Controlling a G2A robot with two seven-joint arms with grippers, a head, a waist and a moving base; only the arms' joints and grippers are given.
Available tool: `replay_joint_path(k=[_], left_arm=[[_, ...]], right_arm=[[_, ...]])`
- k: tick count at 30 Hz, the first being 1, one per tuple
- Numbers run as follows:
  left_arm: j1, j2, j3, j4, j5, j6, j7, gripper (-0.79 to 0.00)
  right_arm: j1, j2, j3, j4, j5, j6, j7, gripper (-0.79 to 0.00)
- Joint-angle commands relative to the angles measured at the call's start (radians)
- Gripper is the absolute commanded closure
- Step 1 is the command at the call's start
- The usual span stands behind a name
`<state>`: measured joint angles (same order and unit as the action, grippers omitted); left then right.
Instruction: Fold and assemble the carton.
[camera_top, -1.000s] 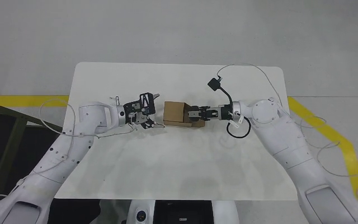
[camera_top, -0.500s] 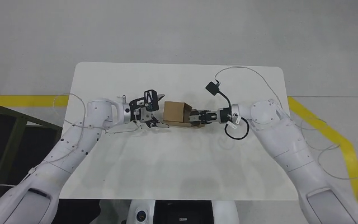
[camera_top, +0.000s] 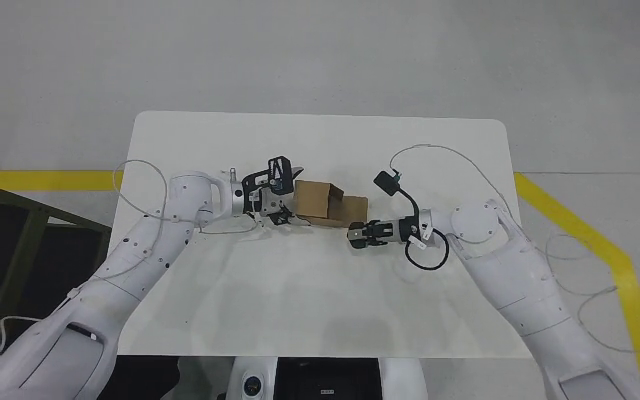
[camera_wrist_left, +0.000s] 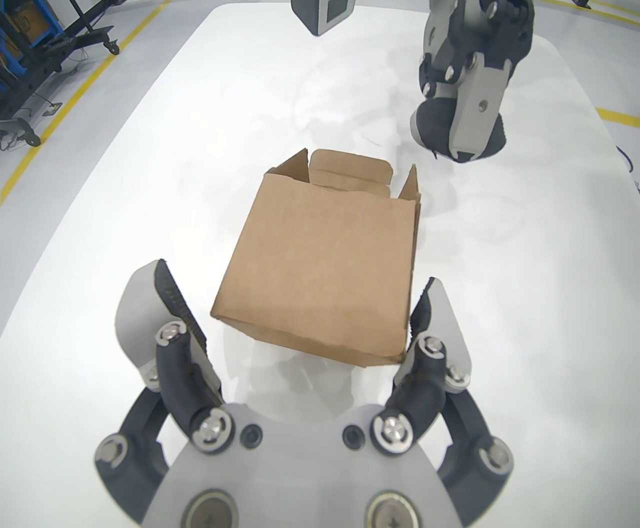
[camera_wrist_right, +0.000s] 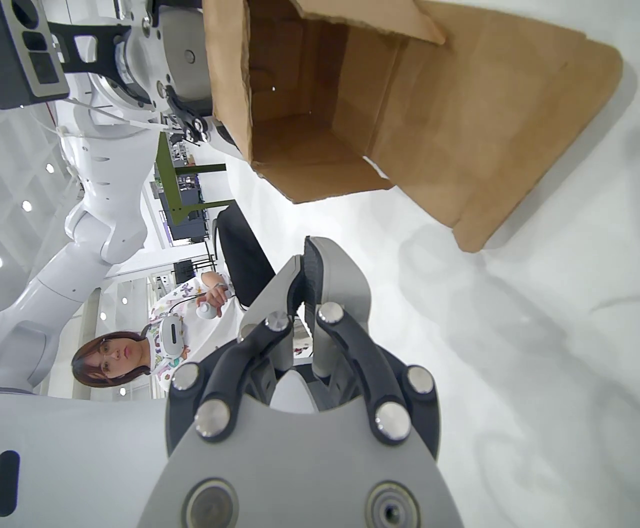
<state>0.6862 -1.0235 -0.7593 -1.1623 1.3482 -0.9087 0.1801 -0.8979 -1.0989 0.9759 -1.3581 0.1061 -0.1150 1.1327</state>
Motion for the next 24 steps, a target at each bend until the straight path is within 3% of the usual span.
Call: replay_joint_path(k=[1, 24], left_arm=[[0.000, -0.003, 0.000, -0.001, 0.001, 0.001, -0.003, -0.785], [0.028, -0.017, -0.017, -0.013, 0.000, -0.016, -0.044, -0.785]], right_arm=[[0.005, -0.004, -0.012, 0.013, -0.005, 0.001, -0.014, 0.000], [0.120, -0.083, -0.137, 0.193, 0.077, -0.108, -0.162, 0.000]])
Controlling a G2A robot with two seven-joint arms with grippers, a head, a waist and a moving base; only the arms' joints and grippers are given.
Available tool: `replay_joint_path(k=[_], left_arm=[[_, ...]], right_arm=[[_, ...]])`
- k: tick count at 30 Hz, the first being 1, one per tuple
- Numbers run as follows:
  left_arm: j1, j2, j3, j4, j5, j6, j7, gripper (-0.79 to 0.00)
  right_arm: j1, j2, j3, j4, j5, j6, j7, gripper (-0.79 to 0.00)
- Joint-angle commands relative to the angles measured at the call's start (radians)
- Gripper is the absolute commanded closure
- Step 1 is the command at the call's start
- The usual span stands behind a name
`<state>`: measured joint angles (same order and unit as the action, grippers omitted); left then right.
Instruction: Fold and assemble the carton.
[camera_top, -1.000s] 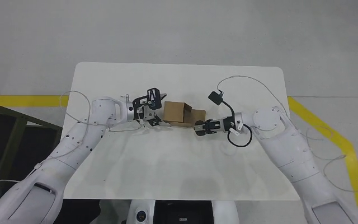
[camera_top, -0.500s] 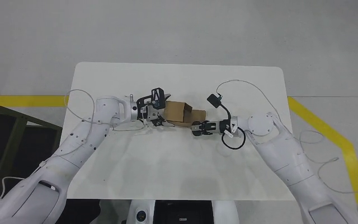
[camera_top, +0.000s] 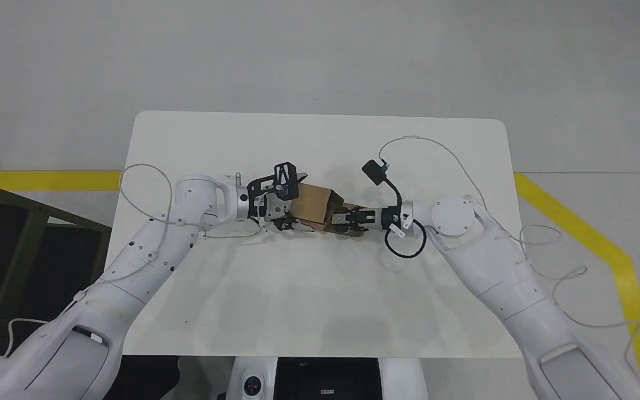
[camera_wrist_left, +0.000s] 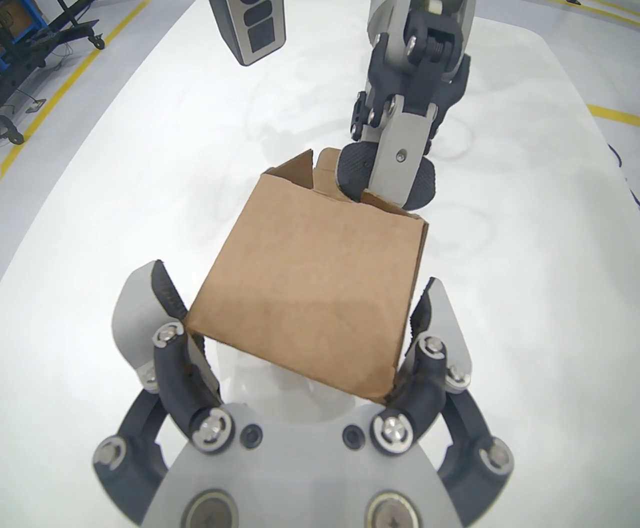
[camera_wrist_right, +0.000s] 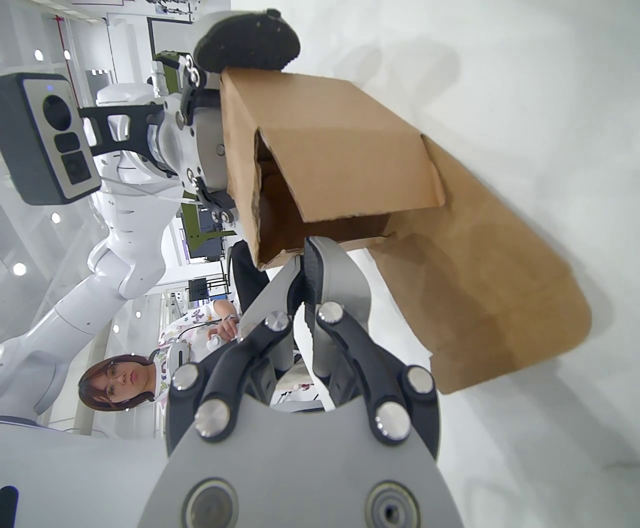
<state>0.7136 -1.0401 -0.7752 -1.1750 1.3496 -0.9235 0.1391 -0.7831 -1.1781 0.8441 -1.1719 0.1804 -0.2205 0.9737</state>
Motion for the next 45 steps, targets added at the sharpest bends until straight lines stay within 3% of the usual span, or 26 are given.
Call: replay_joint_path(k=[1, 18, 34, 45], left_arm=[[0.001, -0.001, -0.002, -0.001, -0.003, -0.003, -0.006, -0.785], [0.022, -0.008, -0.023, -0.020, -0.019, -0.011, -0.051, -0.785], [0.036, -0.013, -0.047, -0.028, -0.033, 0.000, -0.075, -0.785], [0.046, -0.014, -0.063, -0.037, -0.028, -0.004, -0.081, -0.785]], right_arm=[[0.010, -0.008, -0.012, 0.014, 0.006, -0.006, -0.006, 0.000], [0.075, -0.060, -0.072, 0.138, 0.011, -0.078, -0.034, 0.000], [-0.065, 0.033, 0.137, -0.046, -0.102, 0.021, 0.020, 0.000], [-0.014, 0.007, 0.084, 0.006, -0.102, 0.012, -0.012, 0.000]])
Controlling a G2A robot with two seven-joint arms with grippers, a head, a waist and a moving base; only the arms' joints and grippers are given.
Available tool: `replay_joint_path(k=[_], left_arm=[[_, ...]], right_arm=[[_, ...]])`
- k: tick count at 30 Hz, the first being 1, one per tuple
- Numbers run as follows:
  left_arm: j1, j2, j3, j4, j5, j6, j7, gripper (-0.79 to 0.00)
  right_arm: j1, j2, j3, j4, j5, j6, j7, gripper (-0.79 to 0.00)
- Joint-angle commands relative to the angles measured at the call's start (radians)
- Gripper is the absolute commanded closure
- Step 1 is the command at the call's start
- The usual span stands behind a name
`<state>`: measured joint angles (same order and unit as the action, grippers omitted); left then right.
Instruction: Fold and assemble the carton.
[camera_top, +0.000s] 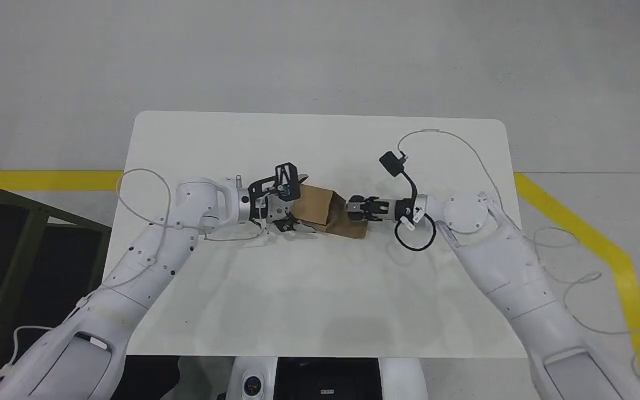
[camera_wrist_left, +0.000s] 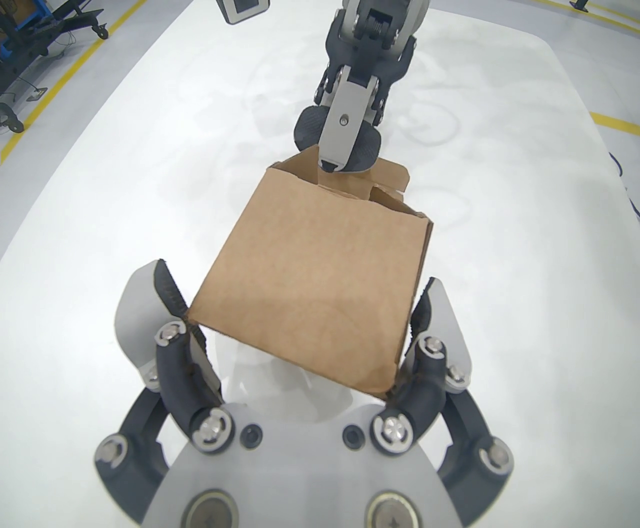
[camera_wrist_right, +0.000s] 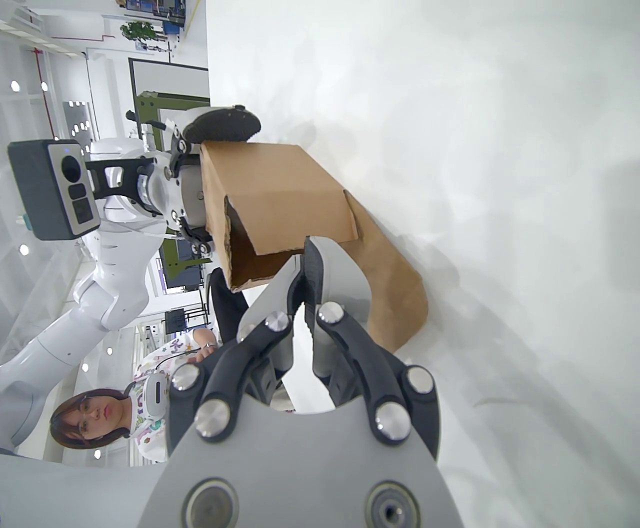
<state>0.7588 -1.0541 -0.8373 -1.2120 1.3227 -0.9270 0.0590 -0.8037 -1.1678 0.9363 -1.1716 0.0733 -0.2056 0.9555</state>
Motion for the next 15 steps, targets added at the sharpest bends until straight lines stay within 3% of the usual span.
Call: replay_joint_path(k=[1, 15], left_arm=[[0.001, 0.000, -0.002, -0.001, 0.000, -0.002, -0.002, -0.785], [0.009, -0.004, -0.014, -0.008, 0.010, -0.004, -0.009, -0.785]], right_arm=[[0.012, -0.007, -0.015, 0.011, 0.010, -0.005, 0.011, 0.000], [0.044, -0.049, -0.092, 0.061, 0.075, -0.027, 0.012, 0.000]])
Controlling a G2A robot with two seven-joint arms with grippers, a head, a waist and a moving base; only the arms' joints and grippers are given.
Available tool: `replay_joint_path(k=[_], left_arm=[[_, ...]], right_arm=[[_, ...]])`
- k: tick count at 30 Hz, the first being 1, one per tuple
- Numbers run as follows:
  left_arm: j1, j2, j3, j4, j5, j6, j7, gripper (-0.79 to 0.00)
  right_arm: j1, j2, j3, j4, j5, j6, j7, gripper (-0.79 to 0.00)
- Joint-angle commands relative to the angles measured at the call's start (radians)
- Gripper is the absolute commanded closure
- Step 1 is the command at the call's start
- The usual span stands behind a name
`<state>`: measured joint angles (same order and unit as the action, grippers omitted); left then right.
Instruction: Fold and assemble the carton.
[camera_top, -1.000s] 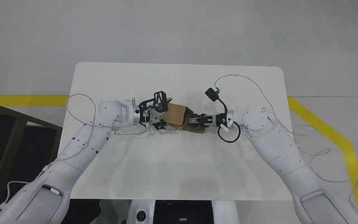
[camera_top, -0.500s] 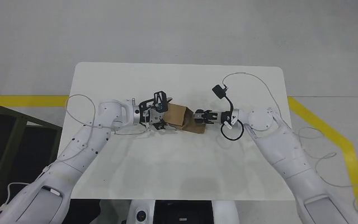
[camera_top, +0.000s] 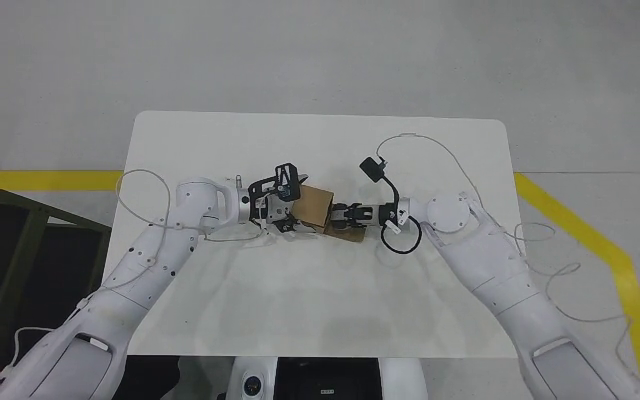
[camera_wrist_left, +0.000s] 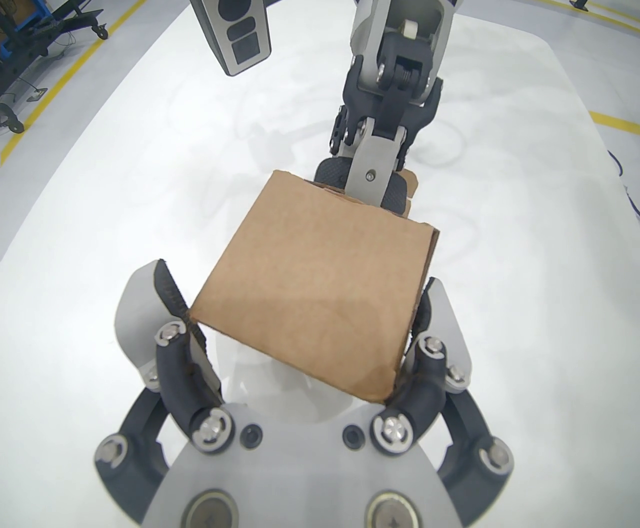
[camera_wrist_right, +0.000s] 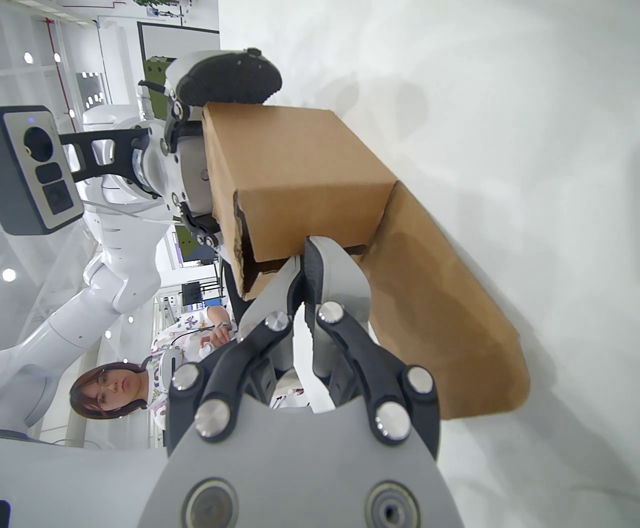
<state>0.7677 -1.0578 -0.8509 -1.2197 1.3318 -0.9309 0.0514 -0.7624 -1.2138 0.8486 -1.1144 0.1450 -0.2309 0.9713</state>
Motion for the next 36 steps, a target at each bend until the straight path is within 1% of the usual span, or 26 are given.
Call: replay_joint_path(k=[1, 14, 24, 30, 36], left_arm=[[0.001, 0.000, -0.002, -0.001, 0.001, 0.000, -0.003, -0.785], [0.009, -0.003, -0.013, -0.009, 0.009, -0.003, -0.009, -0.785], [0.014, -0.005, -0.020, -0.012, 0.013, -0.008, -0.013, -0.785], [0.015, -0.006, -0.025, -0.009, 0.010, -0.008, -0.016, -0.785], [0.016, -0.007, -0.031, -0.006, 0.005, -0.011, -0.019, -0.785]], right_arm=[[0.005, -0.006, -0.010, 0.009, 0.007, -0.005, -0.007, 0.000], [0.042, -0.042, -0.051, 0.078, 0.031, -0.041, -0.024, 0.000], [0.054, -0.060, -0.061, 0.108, 0.047, -0.059, -0.029, 0.000], [0.044, -0.042, -0.018, 0.091, 0.025, -0.048, 0.013, 0.000], [-0.016, -0.001, 0.068, -0.003, -0.013, -0.010, 0.045, 0.000]])
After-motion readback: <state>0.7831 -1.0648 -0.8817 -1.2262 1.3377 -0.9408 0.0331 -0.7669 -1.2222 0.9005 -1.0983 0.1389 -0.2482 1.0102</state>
